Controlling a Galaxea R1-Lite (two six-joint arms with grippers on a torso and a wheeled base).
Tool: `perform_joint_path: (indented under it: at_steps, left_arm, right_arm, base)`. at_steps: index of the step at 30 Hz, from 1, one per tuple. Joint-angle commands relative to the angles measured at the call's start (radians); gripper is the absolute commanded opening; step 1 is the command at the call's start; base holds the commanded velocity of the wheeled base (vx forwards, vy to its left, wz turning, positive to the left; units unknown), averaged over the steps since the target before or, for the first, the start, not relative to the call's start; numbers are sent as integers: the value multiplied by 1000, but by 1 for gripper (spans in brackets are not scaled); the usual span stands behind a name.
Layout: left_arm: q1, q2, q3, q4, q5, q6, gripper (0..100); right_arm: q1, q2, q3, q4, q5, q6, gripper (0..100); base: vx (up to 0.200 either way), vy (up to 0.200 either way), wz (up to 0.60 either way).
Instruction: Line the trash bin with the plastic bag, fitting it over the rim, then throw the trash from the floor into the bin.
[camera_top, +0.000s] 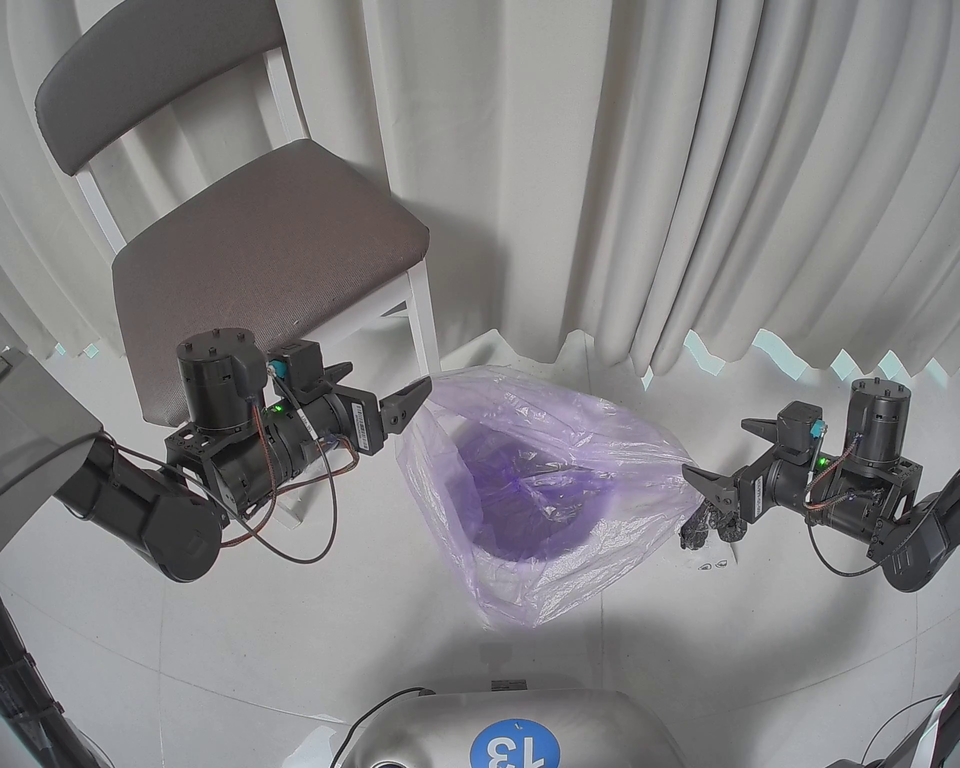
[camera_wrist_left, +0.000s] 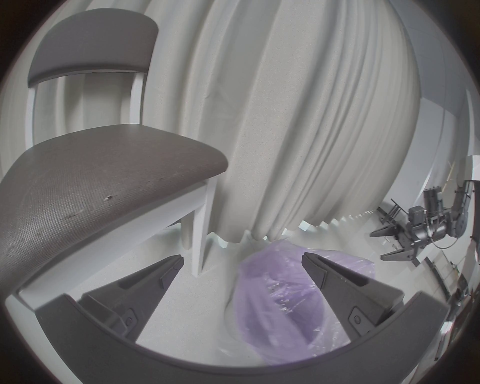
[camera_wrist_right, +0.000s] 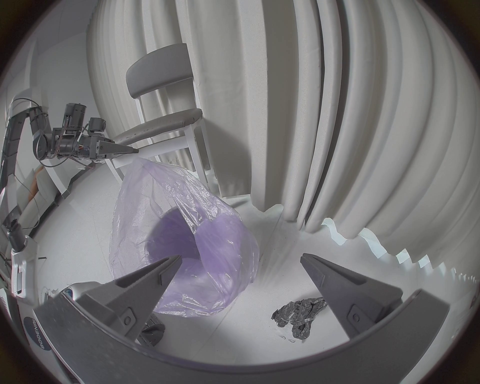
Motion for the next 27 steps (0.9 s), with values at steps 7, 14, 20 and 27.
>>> perform_joint_path:
  at_steps: [7,14,20,27]
  left_arm:
    - [-145,-91,48,197,105,-136,100]
    - [-143,53,51,125,190,-52,100]
    - [-143,33,94,148,246,65,100]
    - [-149,59,71,186,243,60,100]
  right_arm:
    - [38,20,23,-4,-30,-7,100]
    - [58,24,45,-10,-56,-32,100]
    - [58,40,56,-8,-58,-67,100]
    - [58,52,54,-10,-73,-69,100]
  base:
    - [0,0,0]
    - [0,0,0]
    - [0,0,0]
    - [0,0,0]
